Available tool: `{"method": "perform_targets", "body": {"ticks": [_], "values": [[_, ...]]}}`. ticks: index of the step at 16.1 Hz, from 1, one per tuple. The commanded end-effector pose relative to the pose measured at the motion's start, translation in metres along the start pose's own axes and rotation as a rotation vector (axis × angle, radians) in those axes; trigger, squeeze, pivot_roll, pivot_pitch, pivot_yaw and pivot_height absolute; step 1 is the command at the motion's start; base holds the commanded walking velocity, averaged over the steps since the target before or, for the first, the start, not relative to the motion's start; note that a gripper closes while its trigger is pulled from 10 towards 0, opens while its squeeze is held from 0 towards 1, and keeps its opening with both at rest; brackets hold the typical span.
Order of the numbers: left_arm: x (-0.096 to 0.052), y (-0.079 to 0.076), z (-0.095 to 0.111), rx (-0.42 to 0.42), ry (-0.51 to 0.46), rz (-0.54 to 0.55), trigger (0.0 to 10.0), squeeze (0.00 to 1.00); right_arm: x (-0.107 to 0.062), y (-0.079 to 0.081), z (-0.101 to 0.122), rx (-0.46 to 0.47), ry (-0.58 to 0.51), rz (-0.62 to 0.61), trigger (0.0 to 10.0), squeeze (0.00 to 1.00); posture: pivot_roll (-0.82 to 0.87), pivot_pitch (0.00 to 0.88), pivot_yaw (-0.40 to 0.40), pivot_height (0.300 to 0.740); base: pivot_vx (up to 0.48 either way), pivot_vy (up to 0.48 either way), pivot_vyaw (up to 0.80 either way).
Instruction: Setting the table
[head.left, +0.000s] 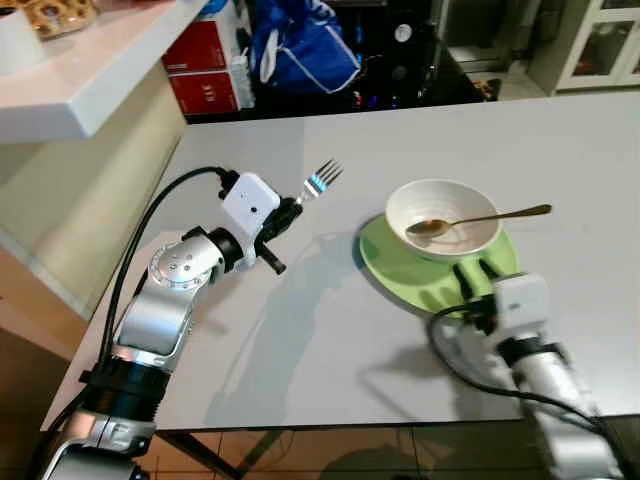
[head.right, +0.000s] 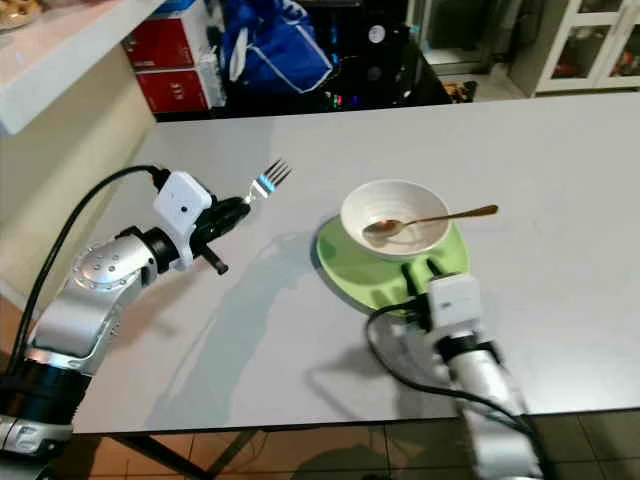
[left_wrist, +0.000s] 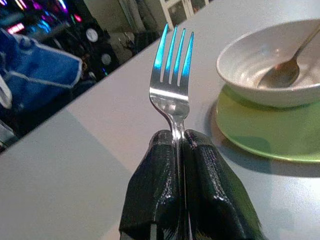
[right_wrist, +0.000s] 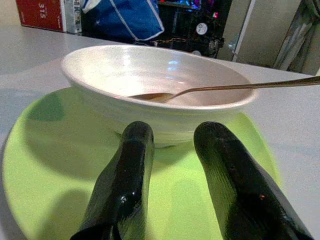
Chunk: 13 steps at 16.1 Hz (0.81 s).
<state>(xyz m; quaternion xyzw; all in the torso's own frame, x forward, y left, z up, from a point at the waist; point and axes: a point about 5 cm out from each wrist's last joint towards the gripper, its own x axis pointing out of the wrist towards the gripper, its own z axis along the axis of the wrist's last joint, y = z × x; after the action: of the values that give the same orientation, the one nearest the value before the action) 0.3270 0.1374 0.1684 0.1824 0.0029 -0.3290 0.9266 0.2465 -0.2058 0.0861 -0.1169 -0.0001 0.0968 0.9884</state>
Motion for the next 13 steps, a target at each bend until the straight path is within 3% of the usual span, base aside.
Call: {"method": "perform_targets", "body": {"ticks": [1,5,7,8,9,13], "values": [[0.002,0.005,0.002,0.02,0.001,-0.002,10.0,0.0,-0.008,0.004,-0.012,0.034,0.068,0.063,10.0,0.0,-0.04,0.0,0.133,0.74,0.0,0.0,0.0],[0.011,0.007,-0.005,0.02,0.028,-0.016,10.0,0.0,-0.043,0.003,-0.047,0.051,0.271,0.187,10.0,0.0,-0.06,0.0,0.144,0.74,0.0,0.0,0.0],[0.013,0.009,-0.006,0.022,0.03,-0.014,10.0,0.0,-0.053,-0.005,-0.052,0.048,0.306,0.196,10.0,0.0,-0.08,0.0,0.161,0.74,0.0,0.0,0.0],[0.016,0.01,-0.007,0.032,0.036,-0.023,10.0,0.0,-0.065,-0.021,-0.055,0.065,0.344,0.192,10.0,0.0,-0.09,0.0,0.174,0.74,0.0,0.0,0.0],[0.017,0.011,-0.007,0.036,0.036,-0.027,10.0,0.0,-0.072,-0.025,-0.055,0.068,0.365,0.215,10.0,0.0,-0.09,0.0,0.176,0.74,0.0,0.0,0.0],[0.022,0.014,-0.005,0.047,0.034,-0.03,10.0,0.0,-0.08,-0.029,-0.051,0.058,0.382,0.289,10.0,0.0,-0.1,0.0,0.179,0.74,0.0,0.0,0.0]]}}
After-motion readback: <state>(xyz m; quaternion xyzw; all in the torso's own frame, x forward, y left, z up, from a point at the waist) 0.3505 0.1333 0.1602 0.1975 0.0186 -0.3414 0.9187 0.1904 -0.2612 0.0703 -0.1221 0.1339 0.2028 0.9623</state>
